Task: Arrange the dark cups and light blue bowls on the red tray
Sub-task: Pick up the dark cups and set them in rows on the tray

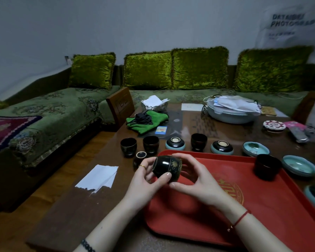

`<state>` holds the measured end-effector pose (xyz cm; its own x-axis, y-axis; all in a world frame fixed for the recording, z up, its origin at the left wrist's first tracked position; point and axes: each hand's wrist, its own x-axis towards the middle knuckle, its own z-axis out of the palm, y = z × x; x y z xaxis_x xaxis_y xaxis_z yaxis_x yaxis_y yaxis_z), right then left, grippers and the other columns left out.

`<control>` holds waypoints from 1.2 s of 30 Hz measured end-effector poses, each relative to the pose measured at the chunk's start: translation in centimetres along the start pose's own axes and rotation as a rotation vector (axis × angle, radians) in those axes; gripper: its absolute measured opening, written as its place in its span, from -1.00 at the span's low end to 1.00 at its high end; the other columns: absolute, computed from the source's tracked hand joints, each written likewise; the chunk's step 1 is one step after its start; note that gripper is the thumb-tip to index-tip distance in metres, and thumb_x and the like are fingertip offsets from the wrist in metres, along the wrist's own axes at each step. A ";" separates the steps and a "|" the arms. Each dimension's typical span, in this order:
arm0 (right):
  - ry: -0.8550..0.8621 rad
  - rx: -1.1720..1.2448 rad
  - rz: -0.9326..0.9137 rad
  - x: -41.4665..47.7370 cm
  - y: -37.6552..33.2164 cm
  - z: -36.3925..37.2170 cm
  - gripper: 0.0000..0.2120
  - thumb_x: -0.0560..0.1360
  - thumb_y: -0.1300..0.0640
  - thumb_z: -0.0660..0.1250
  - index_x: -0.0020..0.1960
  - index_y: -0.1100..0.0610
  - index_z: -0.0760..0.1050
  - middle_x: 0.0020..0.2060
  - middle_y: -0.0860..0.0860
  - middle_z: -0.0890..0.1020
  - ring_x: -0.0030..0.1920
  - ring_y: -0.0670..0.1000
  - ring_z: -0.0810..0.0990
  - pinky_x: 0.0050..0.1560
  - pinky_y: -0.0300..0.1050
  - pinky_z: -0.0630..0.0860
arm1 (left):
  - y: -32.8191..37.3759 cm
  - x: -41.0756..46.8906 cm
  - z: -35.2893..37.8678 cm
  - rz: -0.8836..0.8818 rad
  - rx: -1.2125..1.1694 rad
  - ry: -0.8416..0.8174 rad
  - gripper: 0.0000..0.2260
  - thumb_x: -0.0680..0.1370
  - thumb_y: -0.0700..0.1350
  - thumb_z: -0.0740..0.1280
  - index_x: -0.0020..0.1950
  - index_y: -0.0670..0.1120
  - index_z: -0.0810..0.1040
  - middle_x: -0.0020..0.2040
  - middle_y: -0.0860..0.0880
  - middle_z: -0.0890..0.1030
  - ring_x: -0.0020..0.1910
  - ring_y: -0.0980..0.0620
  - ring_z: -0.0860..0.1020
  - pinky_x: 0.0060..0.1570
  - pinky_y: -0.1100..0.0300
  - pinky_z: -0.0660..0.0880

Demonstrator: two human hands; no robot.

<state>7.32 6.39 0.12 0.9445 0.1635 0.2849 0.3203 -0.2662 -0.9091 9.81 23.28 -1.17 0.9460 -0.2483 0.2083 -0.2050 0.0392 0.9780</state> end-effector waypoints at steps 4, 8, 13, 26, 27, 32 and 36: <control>0.083 0.088 0.043 -1.9 0.3 -3.3 -0.41 0.25 0.34 0.50 0.17 -0.04 0.41 0.16 0.03 0.57 0.10 -0.06 0.59 0.22 -0.03 0.48 | 0.2 0.9 4.1 0.030 -0.036 -0.092 -0.69 0.41 -0.34 0.35 0.05 -0.05 0.40 -0.03 0.02 0.59 -0.11 0.30 0.59 -0.09 0.46 0.48; 0.163 0.179 0.055 -4.1 0.7 -7.0 -0.41 0.26 0.44 0.44 0.17 0.01 0.41 0.14 0.03 0.56 0.00 -0.04 0.63 0.04 -0.18 0.57 | 0.0 1.5 8.2 0.056 -0.051 -0.187 -0.68 0.41 -0.35 0.35 0.05 -0.04 0.41 -0.02 0.01 0.58 -0.10 0.30 0.57 -0.04 0.45 0.47; 0.273 0.179 0.057 -6.9 1.1 -11.3 -0.43 0.26 0.43 0.44 0.16 0.00 0.43 0.16 -0.04 0.55 0.07 0.01 0.62 0.05 -0.10 0.58 | -0.6 2.0 13.2 0.083 -0.051 -0.309 -0.69 0.42 -0.33 0.36 0.05 0.00 0.44 -0.01 0.06 0.58 -0.10 0.34 0.57 -0.06 0.45 0.47; 0.508 0.146 0.150 -11.3 4.3 -17.4 -0.42 0.23 0.40 0.48 0.13 -0.03 0.43 0.07 -0.04 0.59 0.02 -0.18 0.59 -0.01 -0.38 0.52 | -1.5 2.8 21.5 0.135 0.010 -0.416 -0.61 0.42 -0.27 0.40 0.12 0.11 0.44 0.12 0.06 0.58 0.11 0.16 0.56 0.06 0.33 0.49; 0.521 0.142 0.159 -11.4 4.6 -17.7 -0.41 0.23 0.39 0.48 0.14 -0.02 0.43 0.07 -0.03 0.59 0.03 -0.17 0.58 0.01 -0.38 0.52 | -1.6 2.8 21.8 0.138 0.013 -0.420 -0.60 0.42 -0.27 0.40 0.12 0.12 0.44 0.11 0.08 0.57 0.09 0.20 0.57 0.04 0.35 0.49; 0.557 0.119 0.182 -11.9 5.6 -18.6 -0.47 0.23 0.38 0.49 0.09 0.01 0.46 0.01 -0.01 0.61 0.02 -0.13 0.58 0.01 -0.39 0.52 | -2.3 2.7 23.0 0.133 0.029 -0.445 -0.59 0.42 -0.27 0.40 0.14 0.12 0.42 0.08 0.16 0.57 0.05 0.32 0.56 0.00 0.44 0.46; 0.563 0.101 0.200 -12.2 6.4 -18.8 -0.47 0.22 0.41 0.49 0.07 0.03 0.46 -0.01 -0.06 0.61 -0.02 -0.21 0.58 -0.03 -0.42 0.52 | -2.8 3.1 23.4 0.095 0.049 -0.457 -0.66 0.43 -0.24 0.39 0.12 0.08 0.45 0.03 0.14 0.60 -0.01 0.29 0.59 0.02 0.40 0.49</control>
<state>-0.77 -15.20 -3.44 0.8880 -0.4152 0.1975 0.1504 -0.1435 -0.9781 7.48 -0.21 -3.56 0.7170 -0.6474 0.2585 -0.3073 0.0394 0.9508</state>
